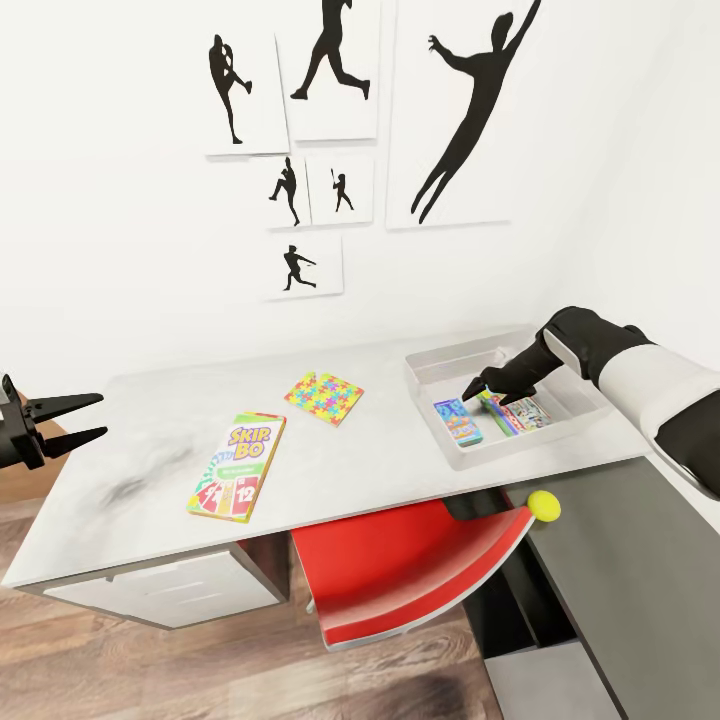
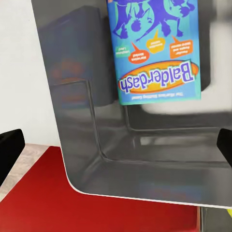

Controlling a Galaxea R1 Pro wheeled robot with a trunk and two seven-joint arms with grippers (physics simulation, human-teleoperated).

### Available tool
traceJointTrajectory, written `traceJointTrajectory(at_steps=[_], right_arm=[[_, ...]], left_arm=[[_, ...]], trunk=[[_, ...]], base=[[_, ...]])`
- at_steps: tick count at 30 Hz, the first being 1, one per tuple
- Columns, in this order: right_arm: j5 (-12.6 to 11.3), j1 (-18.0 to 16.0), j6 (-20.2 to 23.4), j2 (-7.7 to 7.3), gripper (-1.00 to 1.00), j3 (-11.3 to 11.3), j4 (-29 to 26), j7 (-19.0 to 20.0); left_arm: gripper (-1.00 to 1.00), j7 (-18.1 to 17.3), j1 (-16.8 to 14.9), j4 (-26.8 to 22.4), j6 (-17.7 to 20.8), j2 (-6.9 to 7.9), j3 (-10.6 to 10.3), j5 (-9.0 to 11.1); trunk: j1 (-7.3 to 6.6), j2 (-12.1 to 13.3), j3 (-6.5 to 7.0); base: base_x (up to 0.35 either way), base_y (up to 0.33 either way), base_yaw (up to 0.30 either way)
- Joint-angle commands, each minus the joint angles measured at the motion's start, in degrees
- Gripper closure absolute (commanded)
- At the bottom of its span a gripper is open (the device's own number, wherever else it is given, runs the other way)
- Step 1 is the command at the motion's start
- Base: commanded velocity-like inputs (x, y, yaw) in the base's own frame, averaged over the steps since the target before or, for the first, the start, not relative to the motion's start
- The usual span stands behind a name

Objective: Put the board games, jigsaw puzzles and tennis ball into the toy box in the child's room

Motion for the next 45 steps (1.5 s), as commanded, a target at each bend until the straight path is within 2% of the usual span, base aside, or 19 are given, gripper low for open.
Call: traceJointTrajectory(at_steps=[1, 9, 15, 20, 24, 27, 45], right_arm=[[0.0, -0.06, 0.13, -0.05, -1.0, 0.39, -0.08, 0.4], [-0.55, -0.81, 0.13, -0.1, -1.0, -0.04, -0.23, 0.67], [-1.14, -6.24, 0.13, -0.17, -1.0, -1.36, -0.61, 3.7], [-1.86, -9.87, 0.13, -0.07, -1.0, -7.04, -0.36, 5.11], [-1.94, -10.94, 0.13, -0.12, -1.0, -10.24, -0.15, 5.29], [-2.02, -11.11, 0.13, -0.13, -1.0, -11.12, -0.11, 5.33], [-2.68, -10.7, 0.13, 0.14, -1.0, -11.91, -0.08, 5.19]], left_arm=[[-1.0, -0.58, -0.07, 0.03, 0.17, 0.01, 0.0, -0.58], [-1.0, -0.58, -0.07, 0.09, 0.17, 0.01, 0.0, -0.61], [-1.0, -0.51, -0.07, 0.1, 0.17, -0.06, 0.0, -0.64], [-1.0, -0.32, -0.09, 0.11, 0.12, -0.21, 0.03, -0.9], [-1.0, -0.19, -0.11, 0.12, 0.12, -0.24, -0.02, -1.04], [-1.0, -0.16, -0.12, 0.12, 0.17, -0.23, -0.06, -1.03], [-1.0, -0.23, -0.1, 0.29, 0.19, -0.25, -0.09, -1.14]], trunk=[[0.03, -0.11, -0.1], [0.03, -0.11, -0.1], [0.03, -0.11, -0.1], [0.03, -0.11, -0.1], [0.03, -0.11, -0.1], [0.03, -0.11, -0.1], [0.03, -0.11, -0.1]], base=[[0.0, 0.0, 0.0], [0.0, 0.0, 0.0], [0.0, 0.0, 0.0], [0.0, 0.0, 0.0], [0.0, 0.0, 0.0], [0.0, 0.0, 0.0], [0.0, 0.007, 0.0]])
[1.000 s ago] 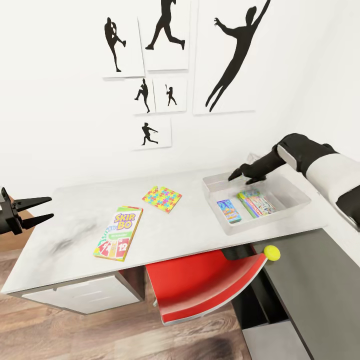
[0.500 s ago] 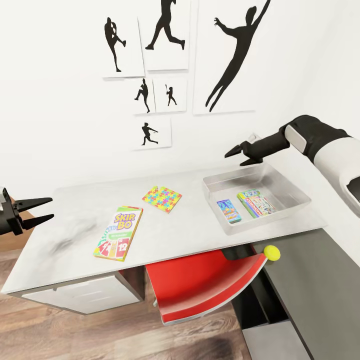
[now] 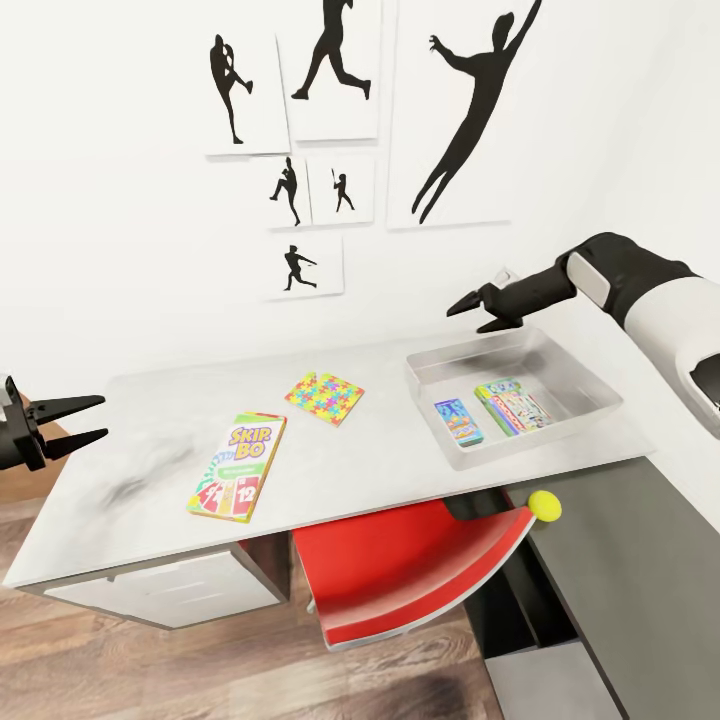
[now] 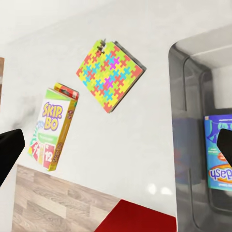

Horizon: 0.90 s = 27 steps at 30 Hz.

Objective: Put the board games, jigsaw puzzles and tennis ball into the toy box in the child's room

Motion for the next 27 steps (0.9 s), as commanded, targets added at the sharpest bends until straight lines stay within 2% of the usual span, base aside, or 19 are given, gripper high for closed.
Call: traceJointTrajectory(at_steps=[1, 12, 16, 27], right_arm=[[0.18, -0.05, 0.12, 0.02, -1.0, 0.26, -0.04, 0.42], [0.1, 0.06, 0.12, 1.02, -1.0, 0.28, -0.04, 0.39], [0.1, 0.27, 0.12, 1.82, -1.0, 0.35, -0.04, 0.34], [0.08, 0.3, 0.12, 2.3, -1.0, 0.08, -0.04, 0.31]], left_arm=[[-1.0, -0.59, -0.09, 0.04, 0.17, 0.03, 0.0, -0.57], [-1.0, -0.59, -0.07, 0.04, 0.19, 0.03, 0.0, -0.6], [-1.0, -0.59, -0.1, 0.04, 0.22, 0.07, 0.0, -0.6], [-1.0, -0.59, -0.06, 0.04, 0.23, 0.1, 0.06, -0.51]], trunk=[[0.03, -0.11, -0.1], [0.03, -0.11, -0.02], [0.03, -0.11, -0.01], [0.03, -0.11, -0.01]], base=[[0.0, 0.005, 0.0], [-0.033, 0.037, -0.023], [-0.036, 0.088, -0.007], [-0.003, 0.007, -0.001]])
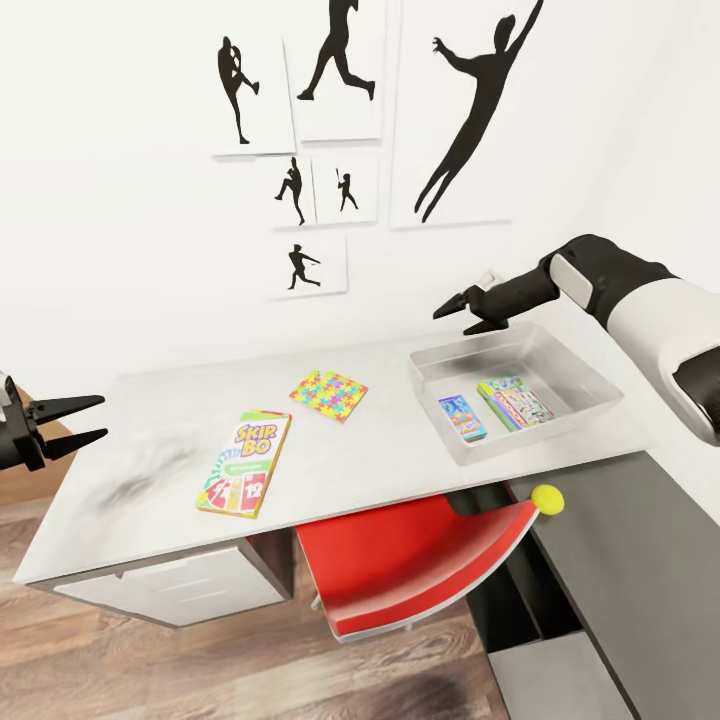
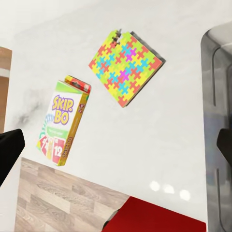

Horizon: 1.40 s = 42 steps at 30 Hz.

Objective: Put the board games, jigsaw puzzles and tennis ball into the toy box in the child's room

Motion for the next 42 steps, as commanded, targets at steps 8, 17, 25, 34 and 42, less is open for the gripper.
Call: traceJointTrajectory(at_steps=[8, 17, 25, 34, 42], right_arm=[[0.19, -0.05, 0.12, -0.01, -1.0, 0.16, -0.04, 0.35], [0.19, -0.05, 0.12, 0.05, -1.0, 0.09, -0.04, 0.34], [0.22, -0.05, 0.12, 0.08, -1.0, 0.15, -0.04, 0.34], [0.24, -0.02, 0.12, 0.07, -1.0, 0.16, -0.04, 0.34], [0.26, 0.03, 0.12, 0.14, -1.0, 0.22, -0.09, 0.27]], left_arm=[[-1.0, -0.62, -0.1, 0.04, 0.24, 0.02, 0.35, -0.49], [-1.0, -0.6, -0.07, 0.04, 0.28, 0.02, 0.38, -0.4], [-1.0, -0.68, -0.09, 0.04, 0.34, 0.02, 0.38, -0.39], [-1.0, -0.68, -0.06, 0.04, 0.32, 0.01, 0.38, -0.4], [-1.0, -0.68, -0.06, 0.04, 0.35, 0.02, 0.38, -0.39]], trunk=[[0.03, -0.11, -0.1], [0.03, -0.11, -0.1], [0.03, -0.11, -0.1], [0.03, -0.11, -0.1], [0.03, -0.11, -0.1]], base=[[0.0, 0.0, 0.0], [0.0, 0.008, 0.0], [-0.035, 0.137, 0.0], [-0.063, 0.182, 0.0], [-0.104, 0.147, 0.0]])
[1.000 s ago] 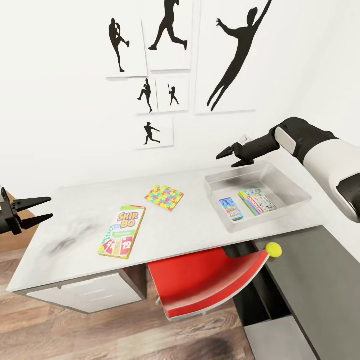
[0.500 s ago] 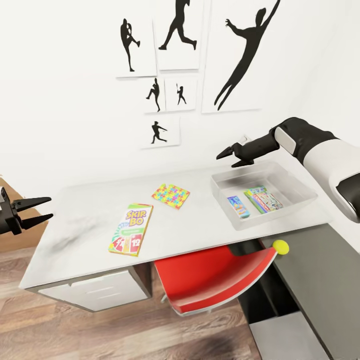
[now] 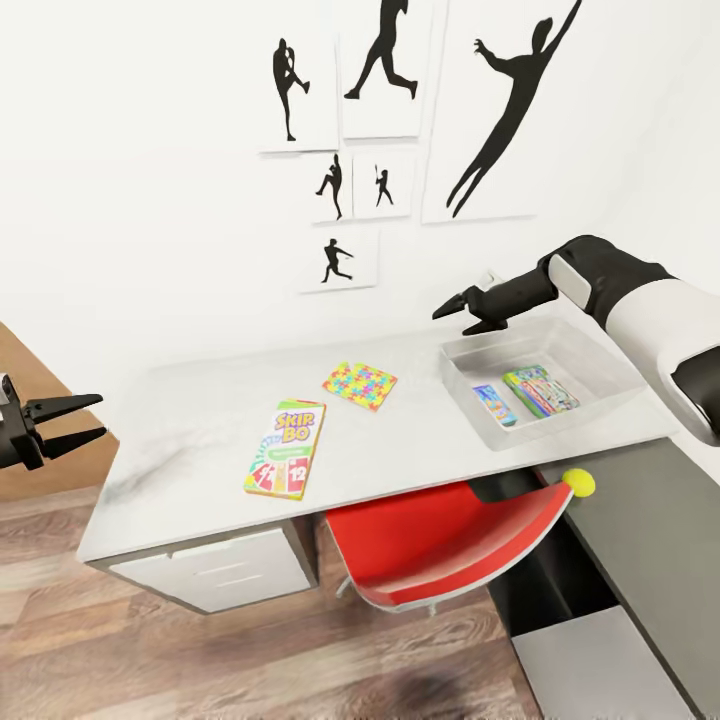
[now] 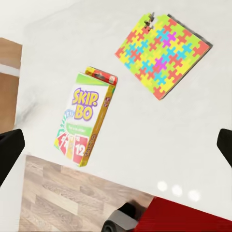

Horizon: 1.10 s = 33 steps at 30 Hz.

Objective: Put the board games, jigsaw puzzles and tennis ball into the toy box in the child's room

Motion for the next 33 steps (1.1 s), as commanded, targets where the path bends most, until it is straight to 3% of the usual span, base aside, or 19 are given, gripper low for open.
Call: traceJointTrajectory(at_steps=[1, 5, 8, 11, 12, 14, 16, 21, 23, 27, 33], right_arm=[[0.21, -0.07, 0.11, 0.27, -1.0, 0.3, -0.04, 0.4], [0.22, -0.07, 0.11, 2.67, -1.0, 0.39, -0.06, -0.06], [0.22, -0.11, 0.11, 6.61, -1.0, 0.4, -0.02, -2.55], [0.22, -0.29, 0.11, 13.08, -1.0, 0.02, 0.16, -8.93], [0.2, -0.33, 0.11, 14.12, -1.0, -0.21, 0.22, -10.12], [0.17, -0.43, 0.11, 17.66, -1.0, -2.1, 0.41, -14.61], [0.19, -0.48, 0.11, 19.59, -1.0, -4.47, 0.48, -18.13], [0.15, -0.25, 0.11, 19.94, -1.0, -14.49, 0.54, -34.31], [0.12, -0.2, 0.11, 19.94, -1.0, -16.66, 0.54, -39.1], [-1.08, -0.17, -0.54, 19.94, -1.0, -18.75, 0.55, -46.75], [-5.74, -0.08, -0.86, 19.94, -1.0, -19.34, 0.44, -52.34]], left_arm=[[-1.0, -0.59, -0.09, 0.07, 0.18, 0.01, 0.01, -0.57], [-1.0, -0.59, -0.1, 0.14, 0.18, 0.01, 0.01, -0.61], [-1.0, -0.59, -0.07, 0.18, 0.21, 0.03, 0.04, -0.59], [-1.0, -0.59, -0.1, 0.22, 0.22, 0.08, 0.09, -0.58], [-1.0, -0.59, -0.11, 0.22, 0.23, 0.08, 0.09, -0.57], [-1.0, -0.59, -0.1, 0.23, 0.23, 0.09, 0.1, -0.61], [-1.0, -0.59, -0.12, 0.23, 0.24, 0.11, 0.1, -0.63], [-1.0, -0.59, -0.09, 0.29, 0.26, 0.62, 0.23, -0.82], [-1.0, -0.59, -0.09, 0.35, 0.26, 0.68, 0.29, -0.96], [-1.0, -0.53, -0.07, 0.5, 0.27, 0.77, 0.35, -1.18], [-1.0, -0.46, -0.07, 0.93, 0.29, 0.87, 0.36, -1.35]], trunk=[[0.02, -0.11, -0.11], [0.02, -0.11, -0.11], [0.02, -0.11, -0.11], [0.02, -0.11, -0.11], [0.02, -0.11, -0.11], [0.02, -0.11, -0.11], [0.02, -0.11, -0.11], [0.02, -0.11, -0.11], [0.02, -0.11, -0.11], [0.02, -0.11, -0.11], [0.02, -0.11, -0.11]], base=[[-0.155, 0.231, 0.0], [-0.157, 0.241, 0.0], [-0.145, 0.249, 0.0], [-0.113, 0.218, 0.0], [-0.091, 0.168, 0.0], [-0.051, 0.093, 0.0], [-0.026, 0.048, 0.0], [-0.007, 0.012, 0.0], [-0.001, 0.003, 0.0], [0.0, 0.001, 0.0], [0.0, 0.0, 0.0]])
